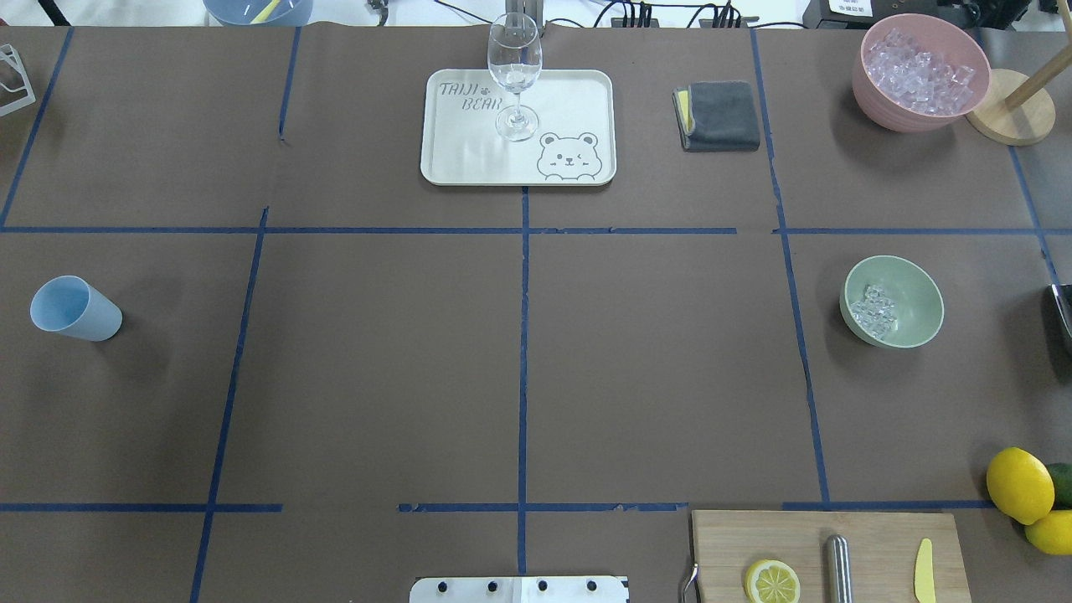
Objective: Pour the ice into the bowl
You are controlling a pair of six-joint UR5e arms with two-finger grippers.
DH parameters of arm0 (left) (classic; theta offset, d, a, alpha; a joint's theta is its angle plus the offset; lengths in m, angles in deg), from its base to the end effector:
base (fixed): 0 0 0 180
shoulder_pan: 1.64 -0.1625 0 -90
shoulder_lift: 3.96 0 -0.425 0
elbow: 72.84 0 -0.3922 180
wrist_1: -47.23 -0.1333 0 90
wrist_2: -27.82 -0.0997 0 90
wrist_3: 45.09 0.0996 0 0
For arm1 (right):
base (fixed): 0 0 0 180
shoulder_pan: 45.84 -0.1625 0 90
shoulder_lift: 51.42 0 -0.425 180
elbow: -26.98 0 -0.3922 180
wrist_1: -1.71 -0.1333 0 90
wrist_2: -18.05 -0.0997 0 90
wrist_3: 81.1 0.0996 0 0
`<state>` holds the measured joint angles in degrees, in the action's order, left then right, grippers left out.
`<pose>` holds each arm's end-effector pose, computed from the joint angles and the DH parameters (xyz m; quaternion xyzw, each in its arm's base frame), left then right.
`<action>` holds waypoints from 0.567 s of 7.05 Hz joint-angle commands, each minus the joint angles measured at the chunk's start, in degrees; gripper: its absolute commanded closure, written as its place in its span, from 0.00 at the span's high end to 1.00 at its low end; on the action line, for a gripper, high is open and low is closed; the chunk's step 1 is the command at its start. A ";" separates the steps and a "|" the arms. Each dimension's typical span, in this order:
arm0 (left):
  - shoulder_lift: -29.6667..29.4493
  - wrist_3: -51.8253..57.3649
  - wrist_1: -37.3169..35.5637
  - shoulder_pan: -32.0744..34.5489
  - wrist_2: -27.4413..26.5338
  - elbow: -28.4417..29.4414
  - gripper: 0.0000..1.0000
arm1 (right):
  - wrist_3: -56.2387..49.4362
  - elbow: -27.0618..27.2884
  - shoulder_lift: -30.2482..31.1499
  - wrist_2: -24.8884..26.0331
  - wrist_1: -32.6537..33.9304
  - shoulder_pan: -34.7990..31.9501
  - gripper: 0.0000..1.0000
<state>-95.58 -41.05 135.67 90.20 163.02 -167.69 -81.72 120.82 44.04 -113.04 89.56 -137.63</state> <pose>-0.0789 -0.5048 0.6045 0.0592 0.3814 0.0342 0.9219 0.0819 -0.4497 0.6708 0.0117 -0.3508 0.0079 0.9364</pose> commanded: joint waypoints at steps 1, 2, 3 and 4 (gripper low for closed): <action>0.30 0.00 -0.11 -0.52 0.07 0.19 1.00 | -0.08 -0.49 1.73 -0.04 -0.39 0.03 1.00; 0.30 0.00 -0.02 -0.53 0.07 0.19 1.00 | -0.17 0.89 3.49 -0.30 -0.31 0.03 1.00; 0.30 0.00 -0.02 -0.53 0.07 0.28 1.00 | -0.26 0.47 5.16 0.57 -0.22 0.12 1.00; 0.30 0.00 -0.02 -0.79 0.07 0.28 1.00 | -0.17 0.29 5.09 0.57 -0.31 0.12 1.00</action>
<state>-95.30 -41.05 135.64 89.63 163.08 -167.45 -81.90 121.24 48.42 -112.71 89.30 -137.55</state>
